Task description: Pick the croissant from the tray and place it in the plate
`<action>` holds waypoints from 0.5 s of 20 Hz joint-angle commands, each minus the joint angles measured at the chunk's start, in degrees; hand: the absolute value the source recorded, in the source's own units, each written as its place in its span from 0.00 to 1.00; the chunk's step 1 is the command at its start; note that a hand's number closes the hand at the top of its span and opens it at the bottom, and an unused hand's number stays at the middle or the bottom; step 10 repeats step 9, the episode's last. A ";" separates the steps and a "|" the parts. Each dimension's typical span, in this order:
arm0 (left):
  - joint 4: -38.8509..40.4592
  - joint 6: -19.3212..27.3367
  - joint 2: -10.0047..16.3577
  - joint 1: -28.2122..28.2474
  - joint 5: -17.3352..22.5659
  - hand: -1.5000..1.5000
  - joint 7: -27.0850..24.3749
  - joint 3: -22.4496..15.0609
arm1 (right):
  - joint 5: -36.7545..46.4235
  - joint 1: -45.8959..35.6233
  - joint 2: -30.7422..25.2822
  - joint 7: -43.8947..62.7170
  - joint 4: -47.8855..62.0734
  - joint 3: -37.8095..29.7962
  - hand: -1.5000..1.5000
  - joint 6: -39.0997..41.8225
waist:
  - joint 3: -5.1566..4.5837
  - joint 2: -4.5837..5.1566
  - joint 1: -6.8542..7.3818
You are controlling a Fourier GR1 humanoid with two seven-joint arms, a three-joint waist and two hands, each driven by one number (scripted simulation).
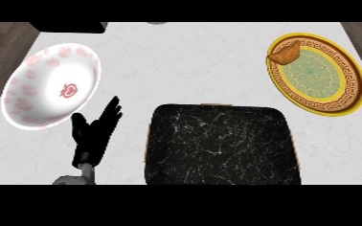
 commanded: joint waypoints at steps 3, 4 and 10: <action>-0.20 0.29 -0.21 -0.51 0.36 0.50 -0.02 0.70 | 1.58 6.41 -0.32 -10.91 -0.40 1.96 0.00 5.20 | 0.01 -0.17 -0.57; -1.08 0.22 0.48 1.02 -0.38 0.50 0.29 0.23 | 1.44 5.49 -0.53 -9.56 -0.10 1.89 0.00 4.62 | -0.03 -0.28 -0.26; 0.92 -0.30 0.39 -2.13 1.62 0.50 1.89 2.29 | 1.09 6.74 -0.74 -11.55 -0.73 2.26 0.00 4.82 | -0.10 -0.29 -1.16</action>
